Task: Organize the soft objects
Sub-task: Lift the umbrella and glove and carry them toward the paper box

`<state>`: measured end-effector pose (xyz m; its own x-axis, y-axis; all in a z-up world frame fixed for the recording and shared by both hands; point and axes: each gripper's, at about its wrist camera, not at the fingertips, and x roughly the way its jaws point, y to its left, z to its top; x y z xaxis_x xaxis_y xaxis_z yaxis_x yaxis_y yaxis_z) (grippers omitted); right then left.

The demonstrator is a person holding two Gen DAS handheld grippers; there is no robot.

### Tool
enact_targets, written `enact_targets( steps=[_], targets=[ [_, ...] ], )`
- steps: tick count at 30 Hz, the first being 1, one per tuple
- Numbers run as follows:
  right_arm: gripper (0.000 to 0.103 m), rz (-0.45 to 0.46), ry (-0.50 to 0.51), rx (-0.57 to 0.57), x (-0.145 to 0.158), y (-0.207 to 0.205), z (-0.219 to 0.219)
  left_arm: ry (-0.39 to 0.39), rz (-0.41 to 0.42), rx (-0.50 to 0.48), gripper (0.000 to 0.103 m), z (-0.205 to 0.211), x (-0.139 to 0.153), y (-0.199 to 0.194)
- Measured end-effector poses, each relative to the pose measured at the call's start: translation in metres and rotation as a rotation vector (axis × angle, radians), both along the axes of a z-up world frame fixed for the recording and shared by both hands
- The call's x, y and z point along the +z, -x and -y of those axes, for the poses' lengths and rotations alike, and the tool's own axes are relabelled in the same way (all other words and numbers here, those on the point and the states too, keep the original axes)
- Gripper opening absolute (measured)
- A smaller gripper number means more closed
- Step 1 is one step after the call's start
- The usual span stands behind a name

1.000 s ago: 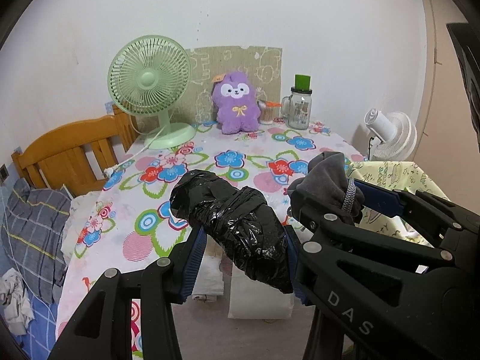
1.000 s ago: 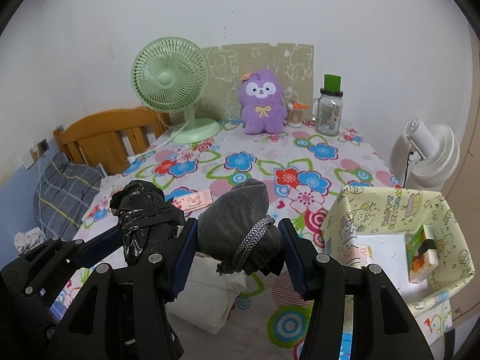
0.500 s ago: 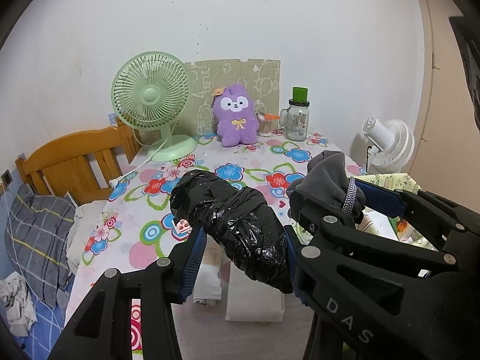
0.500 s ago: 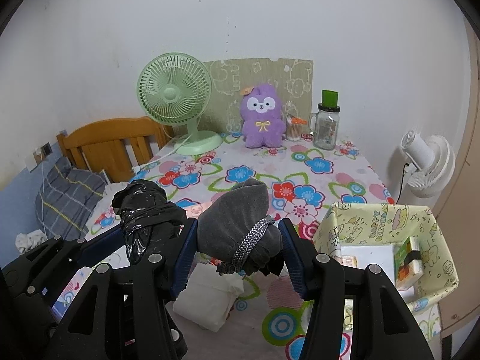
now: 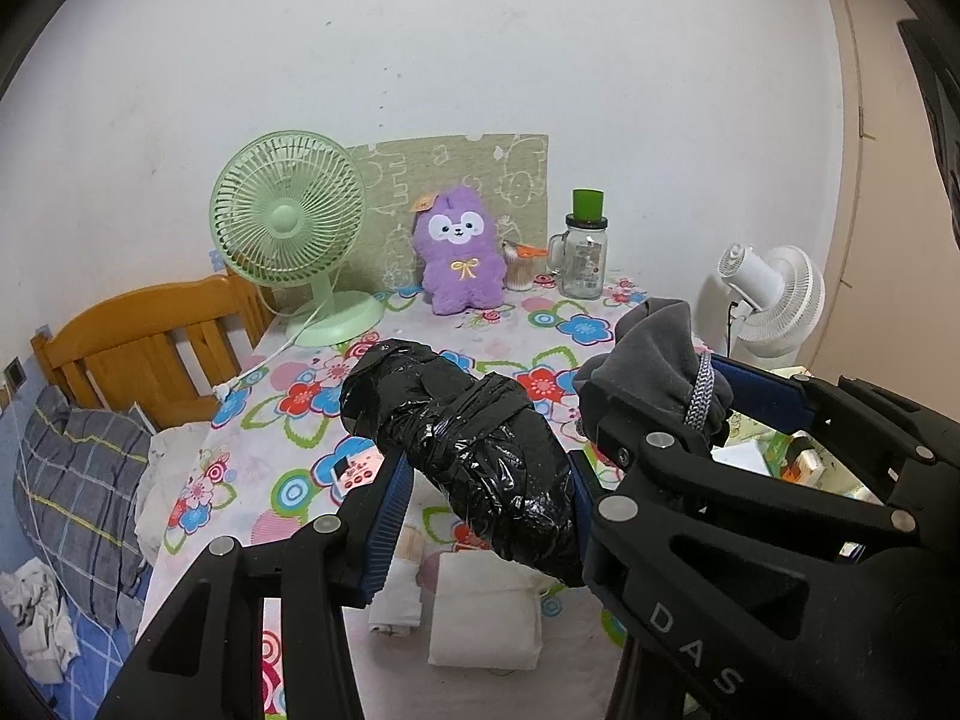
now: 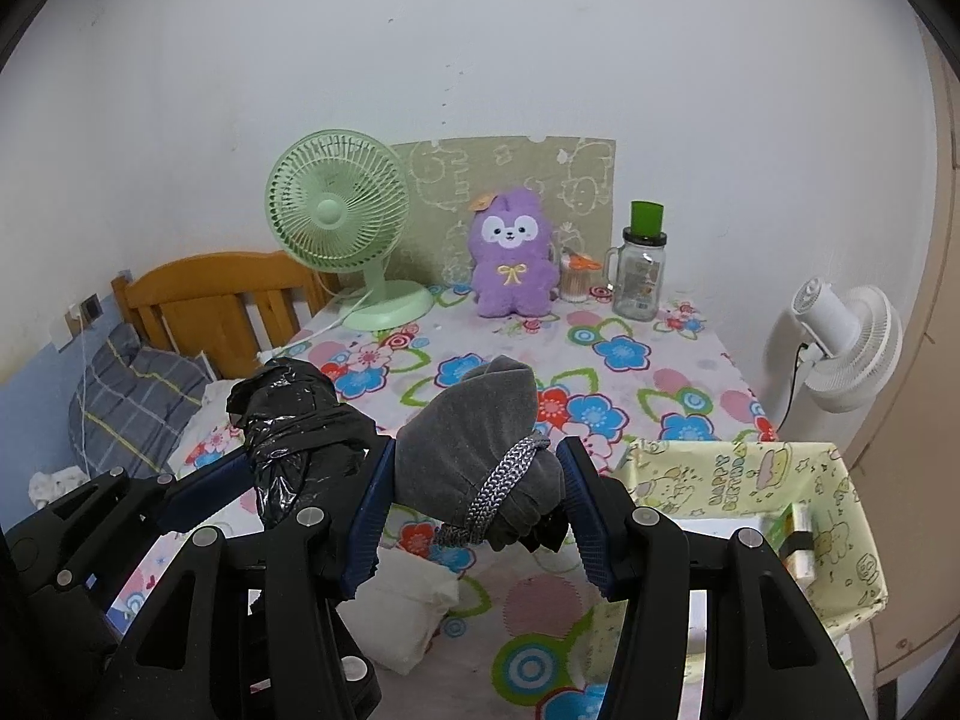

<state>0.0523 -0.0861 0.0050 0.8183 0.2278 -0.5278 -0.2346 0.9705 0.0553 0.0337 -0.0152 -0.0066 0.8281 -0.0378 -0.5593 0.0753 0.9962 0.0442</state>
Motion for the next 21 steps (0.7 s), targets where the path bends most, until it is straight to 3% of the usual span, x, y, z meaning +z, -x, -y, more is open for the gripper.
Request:
enact_targets(
  steps=[21],
  targets=[
    [0.058,0.003,-0.015,-0.046,0.005,-0.015,0.052,-0.020,-0.003,-0.052,0.053,0.051,0.005,-0.019]
  ],
)
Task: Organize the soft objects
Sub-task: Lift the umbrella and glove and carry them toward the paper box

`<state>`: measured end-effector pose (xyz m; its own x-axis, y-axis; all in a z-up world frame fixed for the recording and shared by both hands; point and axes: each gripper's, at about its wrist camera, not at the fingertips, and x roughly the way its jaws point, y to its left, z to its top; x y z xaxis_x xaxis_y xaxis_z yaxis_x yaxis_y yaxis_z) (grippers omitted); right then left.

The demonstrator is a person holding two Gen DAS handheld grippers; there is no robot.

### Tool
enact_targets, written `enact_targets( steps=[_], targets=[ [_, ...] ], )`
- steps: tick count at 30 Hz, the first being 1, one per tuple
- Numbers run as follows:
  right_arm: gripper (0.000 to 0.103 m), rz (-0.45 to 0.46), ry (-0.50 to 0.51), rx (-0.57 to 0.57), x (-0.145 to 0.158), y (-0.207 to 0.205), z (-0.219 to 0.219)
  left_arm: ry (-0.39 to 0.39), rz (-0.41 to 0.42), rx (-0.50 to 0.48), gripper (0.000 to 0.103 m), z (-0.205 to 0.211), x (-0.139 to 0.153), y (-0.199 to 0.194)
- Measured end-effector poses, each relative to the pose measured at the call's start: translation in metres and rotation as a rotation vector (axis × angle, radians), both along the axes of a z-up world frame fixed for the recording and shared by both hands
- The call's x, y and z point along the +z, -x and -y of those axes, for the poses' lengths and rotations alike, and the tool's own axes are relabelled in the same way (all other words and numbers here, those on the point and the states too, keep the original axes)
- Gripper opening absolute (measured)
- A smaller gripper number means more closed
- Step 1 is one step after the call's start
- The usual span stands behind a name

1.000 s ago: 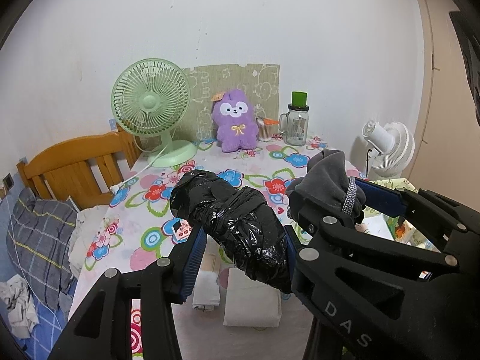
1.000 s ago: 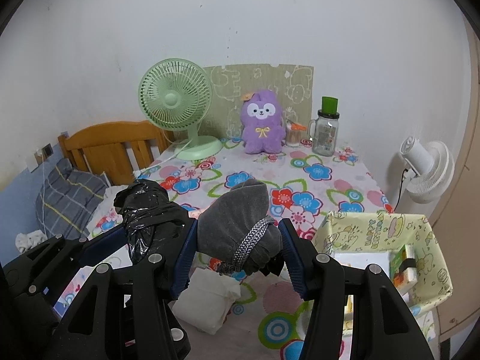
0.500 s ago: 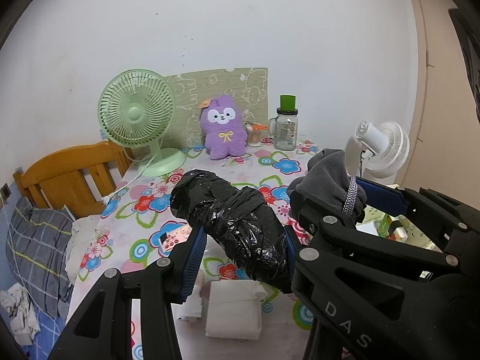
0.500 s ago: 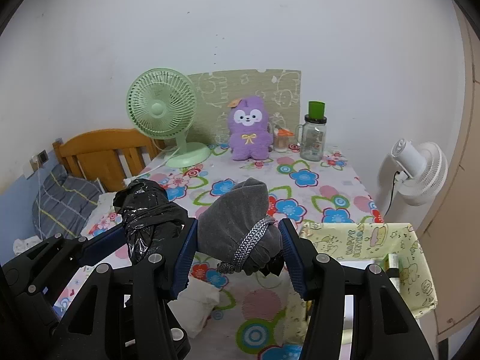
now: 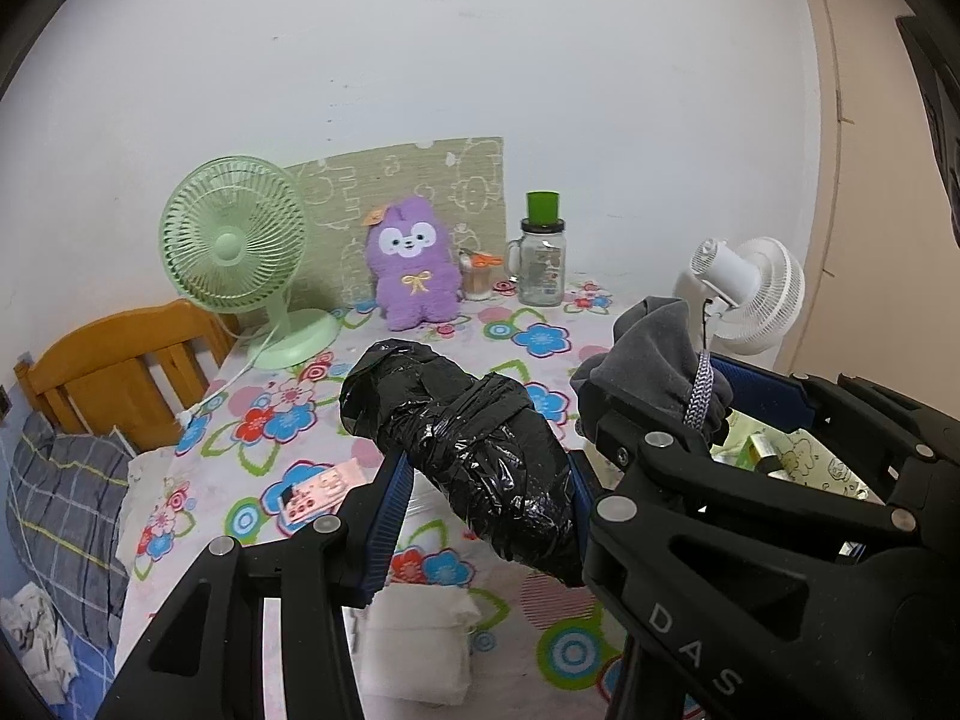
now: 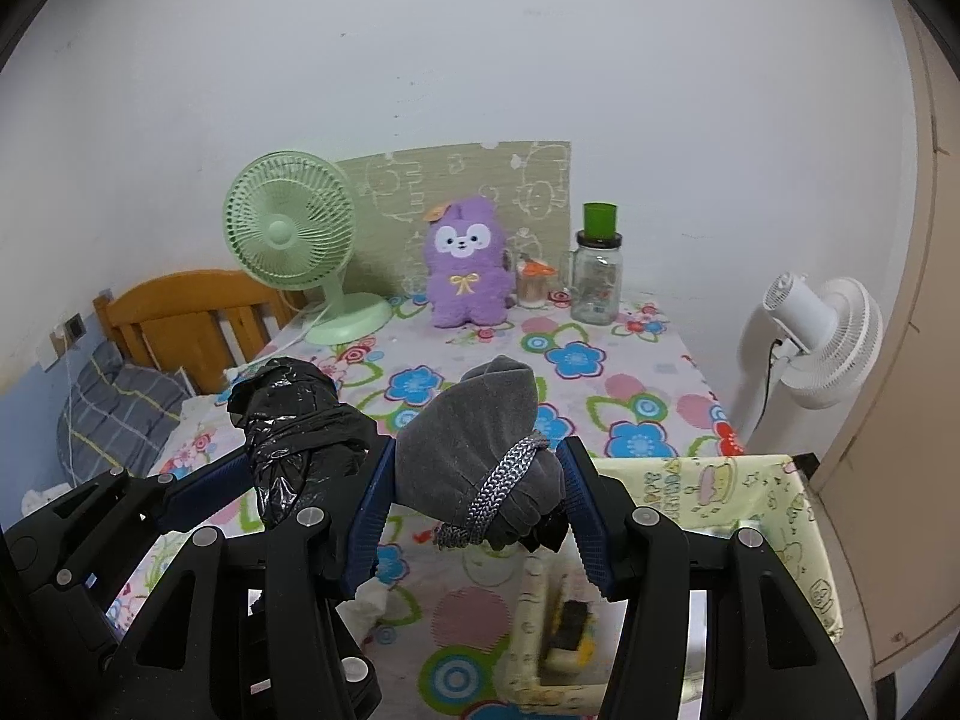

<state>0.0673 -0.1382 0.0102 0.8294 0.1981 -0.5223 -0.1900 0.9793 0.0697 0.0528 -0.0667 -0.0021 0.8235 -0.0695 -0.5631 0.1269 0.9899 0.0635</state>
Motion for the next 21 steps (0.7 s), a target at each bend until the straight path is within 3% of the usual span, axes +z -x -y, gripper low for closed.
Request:
enact_targets(
  steps=[21],
  targets=[
    [0.058,-0.036,-0.012,-0.126,-0.011,-0.005,0.075,-0.020,-0.039,-0.137,0.053,0.073,-0.010,-0.015]
  ],
)
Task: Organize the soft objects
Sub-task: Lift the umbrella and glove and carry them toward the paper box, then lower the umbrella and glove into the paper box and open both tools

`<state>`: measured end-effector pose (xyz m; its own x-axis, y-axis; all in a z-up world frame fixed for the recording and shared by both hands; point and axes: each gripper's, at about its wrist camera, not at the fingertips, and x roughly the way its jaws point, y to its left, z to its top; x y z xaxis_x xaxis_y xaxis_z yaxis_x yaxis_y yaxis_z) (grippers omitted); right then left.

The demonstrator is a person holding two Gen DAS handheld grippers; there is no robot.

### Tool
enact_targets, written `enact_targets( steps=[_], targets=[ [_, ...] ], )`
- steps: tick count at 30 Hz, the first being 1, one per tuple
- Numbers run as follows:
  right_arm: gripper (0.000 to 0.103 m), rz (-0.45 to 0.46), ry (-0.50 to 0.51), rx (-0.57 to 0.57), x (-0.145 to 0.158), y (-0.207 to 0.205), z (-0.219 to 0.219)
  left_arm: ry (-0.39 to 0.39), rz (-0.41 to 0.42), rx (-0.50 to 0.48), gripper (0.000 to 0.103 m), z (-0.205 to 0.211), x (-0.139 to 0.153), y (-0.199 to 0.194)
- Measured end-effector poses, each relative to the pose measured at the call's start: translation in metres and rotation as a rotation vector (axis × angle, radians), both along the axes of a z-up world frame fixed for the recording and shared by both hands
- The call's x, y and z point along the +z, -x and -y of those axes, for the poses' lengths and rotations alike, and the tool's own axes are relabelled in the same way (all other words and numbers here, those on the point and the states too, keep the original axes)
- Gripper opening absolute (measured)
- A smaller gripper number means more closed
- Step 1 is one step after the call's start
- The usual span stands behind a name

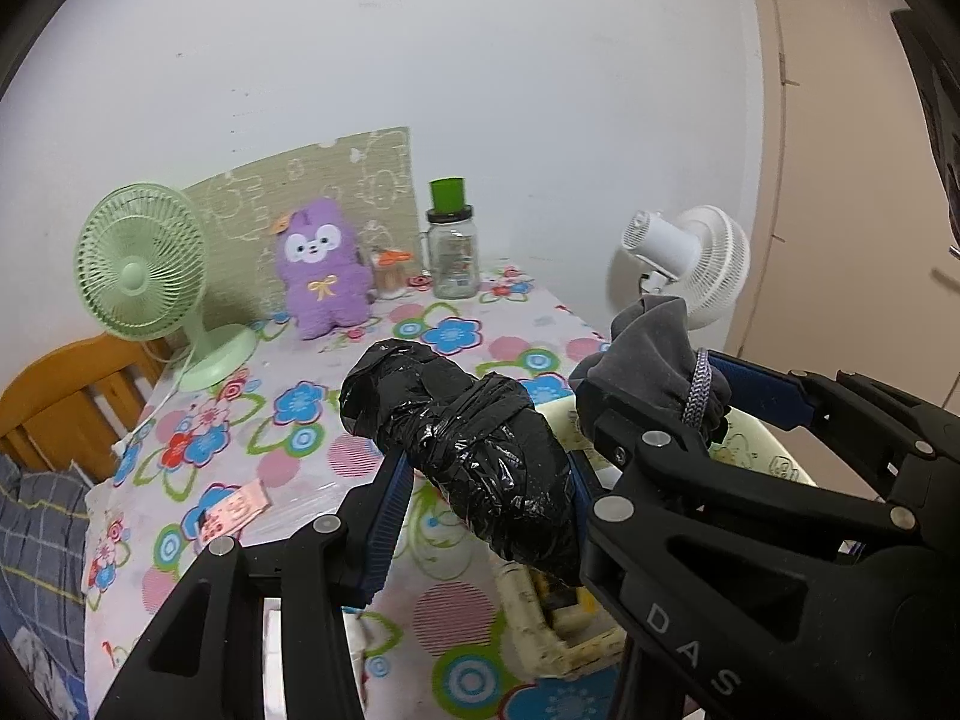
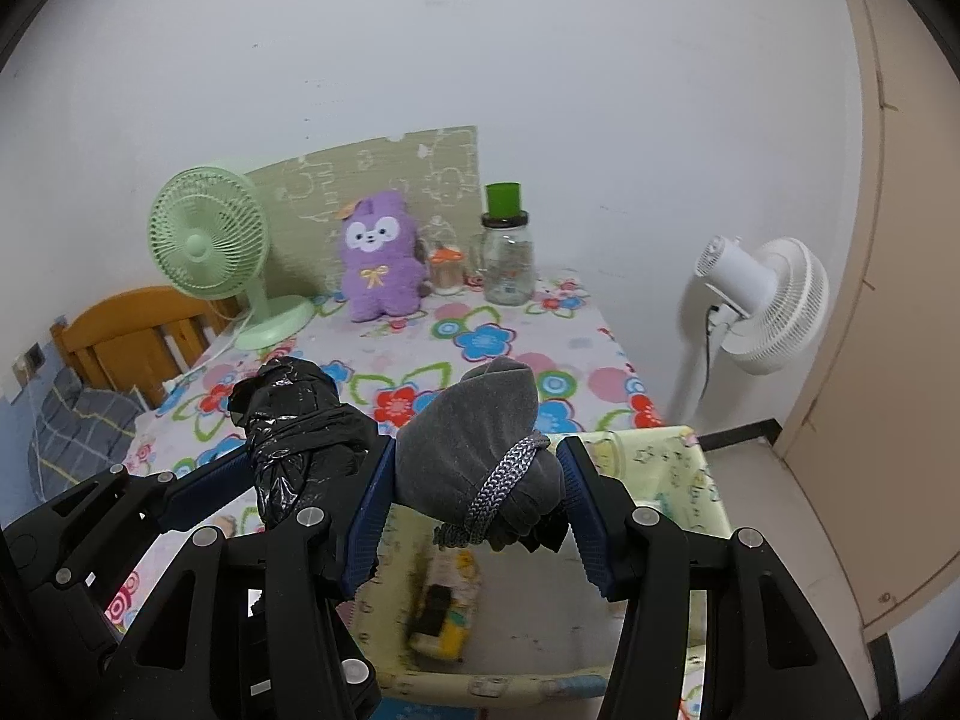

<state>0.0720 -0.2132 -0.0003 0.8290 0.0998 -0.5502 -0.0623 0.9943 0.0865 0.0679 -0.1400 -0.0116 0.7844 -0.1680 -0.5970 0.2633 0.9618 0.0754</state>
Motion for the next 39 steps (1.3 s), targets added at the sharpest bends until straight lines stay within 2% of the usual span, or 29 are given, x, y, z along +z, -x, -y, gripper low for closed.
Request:
enact_targets(
  steps=[11,28,29,32,36,39],
  targets=[
    [0.058,-0.022,-0.006,-0.052,-0.009,-0.003,0.025,-0.012,-0.027,-0.049,0.053,0.023,-0.009,-0.007],
    [0.058,-0.108,-0.030,-0.106,-0.041,-0.018,0.057,-0.046,-0.104,-0.104,0.056,0.052,-0.036,-0.022],
    [0.058,-0.112,-0.033,-0.107,-0.043,-0.019,0.059,-0.050,-0.109,-0.100,0.057,0.052,-0.037,-0.022],
    [0.058,-0.133,-0.047,-0.112,-0.049,-0.020,0.061,-0.058,-0.105,-0.097,0.072,0.052,-0.038,-0.022],
    [0.059,-0.146,-0.063,-0.117,-0.055,-0.024,0.064,-0.069,-0.119,-0.089,0.078,0.053,-0.043,-0.025],
    [0.066,-0.170,-0.063,-0.118,-0.060,-0.028,0.065,-0.071,-0.131,-0.085,0.082,0.053,-0.046,-0.027]
  ],
)
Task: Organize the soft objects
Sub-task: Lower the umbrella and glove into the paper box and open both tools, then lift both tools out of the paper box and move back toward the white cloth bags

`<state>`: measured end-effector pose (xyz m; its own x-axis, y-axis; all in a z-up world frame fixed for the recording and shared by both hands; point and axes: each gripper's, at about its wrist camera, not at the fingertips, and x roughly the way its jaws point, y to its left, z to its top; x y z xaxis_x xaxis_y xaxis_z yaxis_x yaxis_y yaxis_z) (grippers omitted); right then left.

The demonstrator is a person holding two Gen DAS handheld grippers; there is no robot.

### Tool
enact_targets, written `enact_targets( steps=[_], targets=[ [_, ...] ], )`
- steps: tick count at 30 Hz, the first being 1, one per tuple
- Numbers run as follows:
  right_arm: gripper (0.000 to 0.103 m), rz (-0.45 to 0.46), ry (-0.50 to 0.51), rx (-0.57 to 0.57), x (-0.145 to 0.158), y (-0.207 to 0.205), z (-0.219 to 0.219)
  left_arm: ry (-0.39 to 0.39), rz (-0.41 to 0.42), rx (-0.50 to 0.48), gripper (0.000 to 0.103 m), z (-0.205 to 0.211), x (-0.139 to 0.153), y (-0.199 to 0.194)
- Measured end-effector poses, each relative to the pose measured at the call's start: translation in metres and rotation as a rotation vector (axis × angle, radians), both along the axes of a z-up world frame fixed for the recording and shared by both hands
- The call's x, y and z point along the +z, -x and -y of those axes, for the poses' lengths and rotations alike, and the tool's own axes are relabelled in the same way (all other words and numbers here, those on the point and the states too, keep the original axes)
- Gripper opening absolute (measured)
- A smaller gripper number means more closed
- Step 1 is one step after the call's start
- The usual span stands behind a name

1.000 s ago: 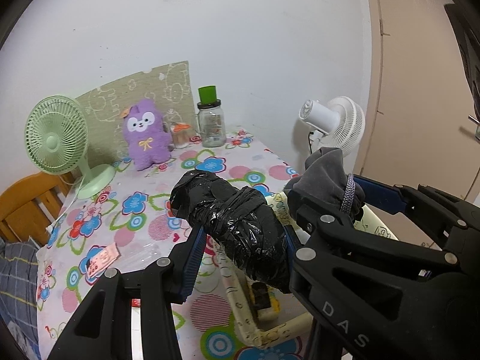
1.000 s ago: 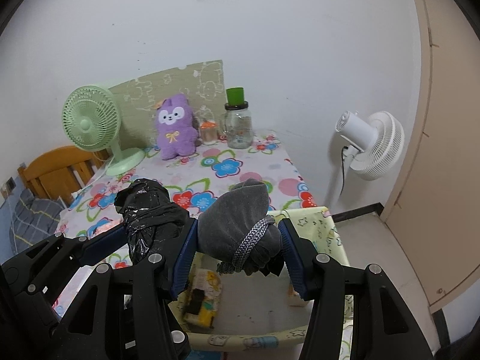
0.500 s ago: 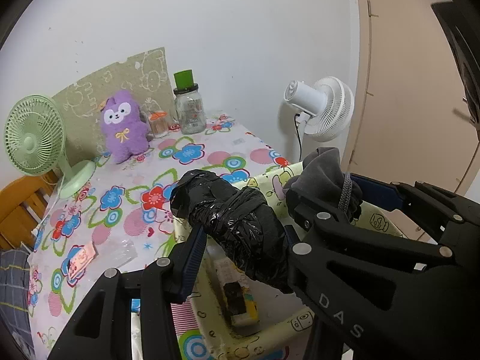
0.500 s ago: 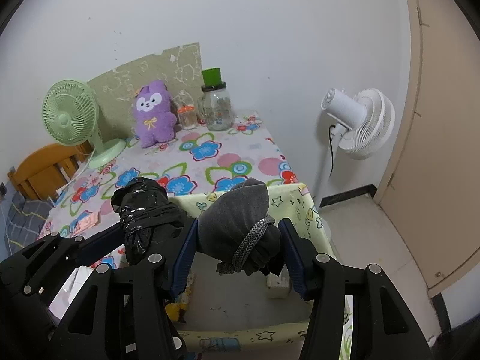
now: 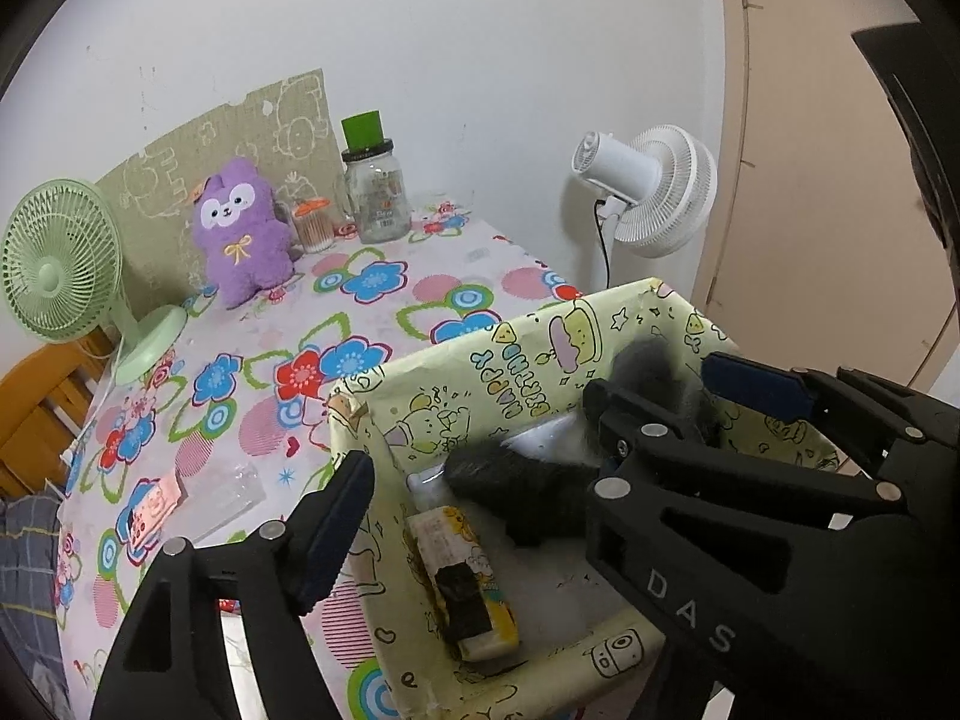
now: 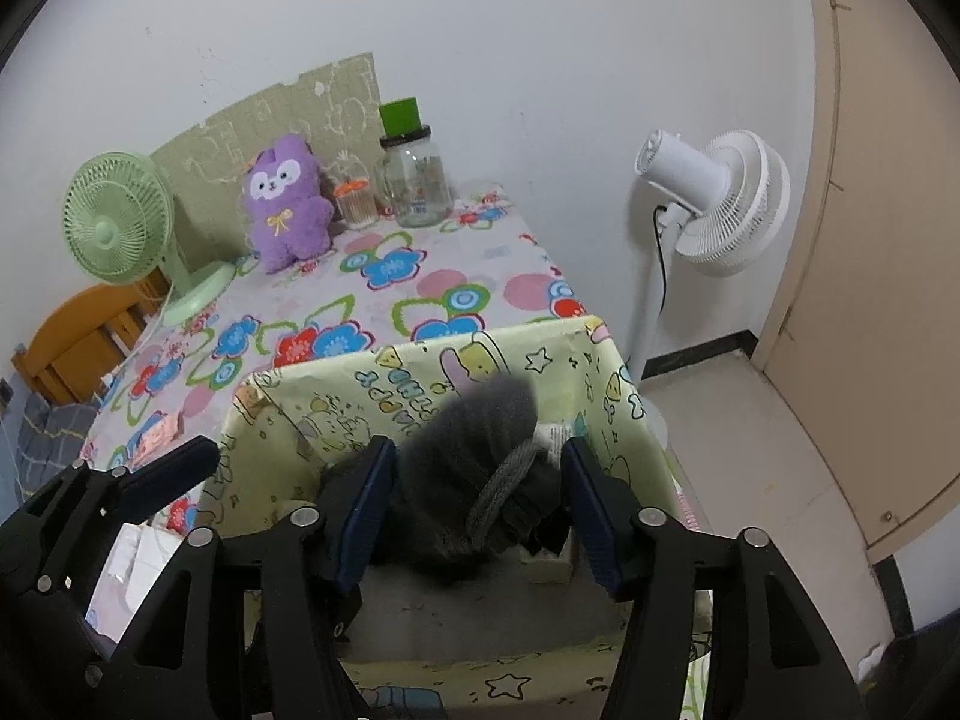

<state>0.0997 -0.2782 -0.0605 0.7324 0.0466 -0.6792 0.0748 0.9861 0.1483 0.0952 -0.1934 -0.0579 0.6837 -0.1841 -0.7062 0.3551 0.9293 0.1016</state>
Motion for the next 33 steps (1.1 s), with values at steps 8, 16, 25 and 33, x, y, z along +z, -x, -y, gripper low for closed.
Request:
enact_targets(
  steps=[8,16,25,33],
  targets=[
    [0.081,-0.003,-0.025,-0.017,-0.003,-0.001,0.003,0.003,0.014,0.000,0.093,0.000,0.000,0.000],
    [0.081,0.008,-0.019,-0.022,0.001,0.005,0.000,0.008,0.031,0.000,0.096,-0.005,0.004,0.008],
    [0.081,0.038,-0.005,-0.024,0.011,0.015,-0.009,0.029,0.051,0.009,0.097,-0.015,0.012,0.017],
    [0.081,0.063,0.023,-0.023,0.023,0.024,-0.020,0.043,0.073,0.009,0.098,-0.024,0.022,0.025]
  ],
)
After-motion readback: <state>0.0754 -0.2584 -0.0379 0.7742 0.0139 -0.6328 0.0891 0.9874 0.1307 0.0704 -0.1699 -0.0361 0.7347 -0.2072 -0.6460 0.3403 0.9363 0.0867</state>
